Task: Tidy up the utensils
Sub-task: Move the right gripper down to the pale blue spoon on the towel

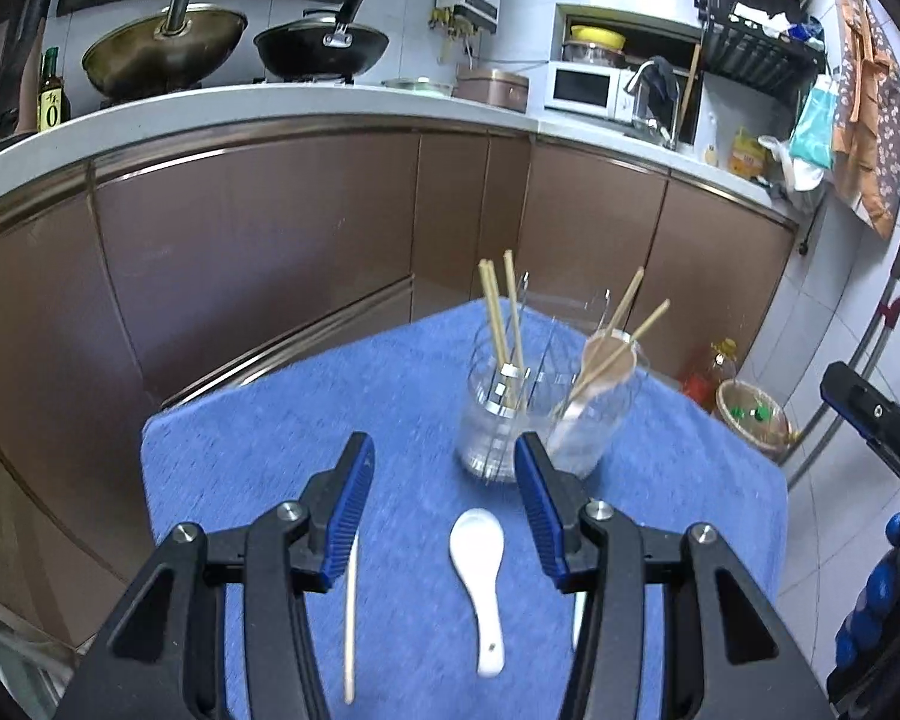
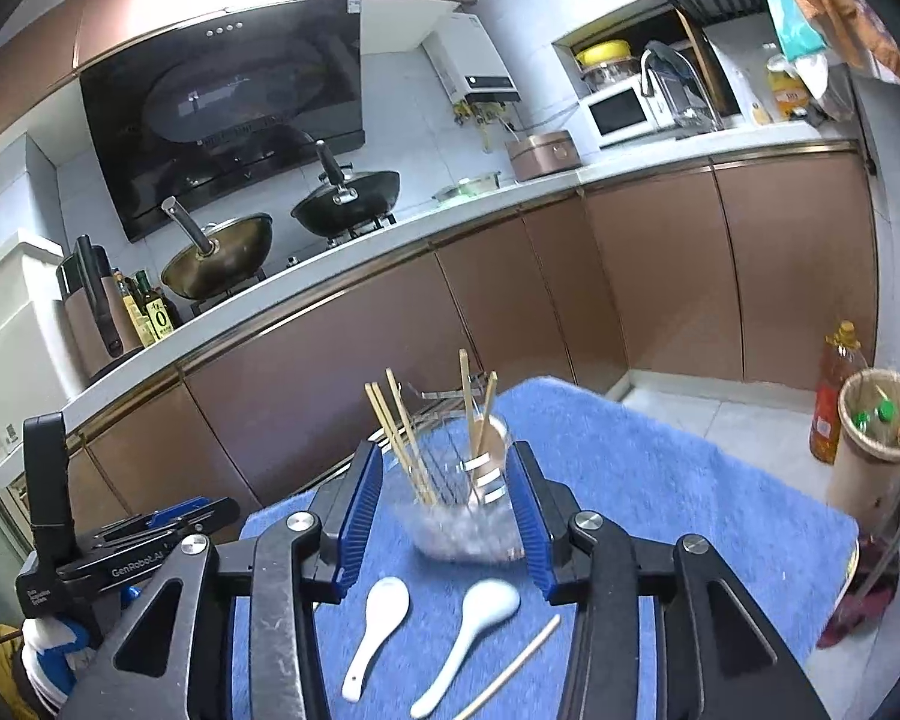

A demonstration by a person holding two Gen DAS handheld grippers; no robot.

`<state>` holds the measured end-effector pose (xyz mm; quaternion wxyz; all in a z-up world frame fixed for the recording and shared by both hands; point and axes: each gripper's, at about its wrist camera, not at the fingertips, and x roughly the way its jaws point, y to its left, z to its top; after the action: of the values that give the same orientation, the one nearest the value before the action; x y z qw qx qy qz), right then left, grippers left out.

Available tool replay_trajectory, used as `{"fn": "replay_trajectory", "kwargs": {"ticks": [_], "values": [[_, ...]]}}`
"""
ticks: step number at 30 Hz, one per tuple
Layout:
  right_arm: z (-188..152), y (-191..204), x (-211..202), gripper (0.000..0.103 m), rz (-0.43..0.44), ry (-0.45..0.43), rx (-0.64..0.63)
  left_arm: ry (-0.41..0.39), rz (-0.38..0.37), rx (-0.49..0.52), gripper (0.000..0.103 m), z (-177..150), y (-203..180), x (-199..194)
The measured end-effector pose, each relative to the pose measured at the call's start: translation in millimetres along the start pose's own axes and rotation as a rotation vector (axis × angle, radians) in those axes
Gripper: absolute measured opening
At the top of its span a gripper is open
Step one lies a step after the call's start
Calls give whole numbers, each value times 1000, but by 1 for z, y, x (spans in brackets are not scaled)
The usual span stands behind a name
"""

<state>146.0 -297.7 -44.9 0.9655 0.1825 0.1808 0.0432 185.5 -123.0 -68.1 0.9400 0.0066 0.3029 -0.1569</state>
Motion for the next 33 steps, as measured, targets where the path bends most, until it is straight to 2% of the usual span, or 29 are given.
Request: {"fn": "replay_trajectory", "kwargs": {"ticks": [5,17,24,33], "values": [[-16,-6,-7,41,-11,36,51,38,-12,-13,47,-18,9,-10],[-51,-15,-8,41,-23,136,142,30,0,31,47,-42,9,-35],[-60,-19,-8,41,-20,166,153,-58,10,-13,47,-52,21,-46],[-69,-26,0,42,-32,199,174,-9,5,1,47,-53,24,-37]]}}
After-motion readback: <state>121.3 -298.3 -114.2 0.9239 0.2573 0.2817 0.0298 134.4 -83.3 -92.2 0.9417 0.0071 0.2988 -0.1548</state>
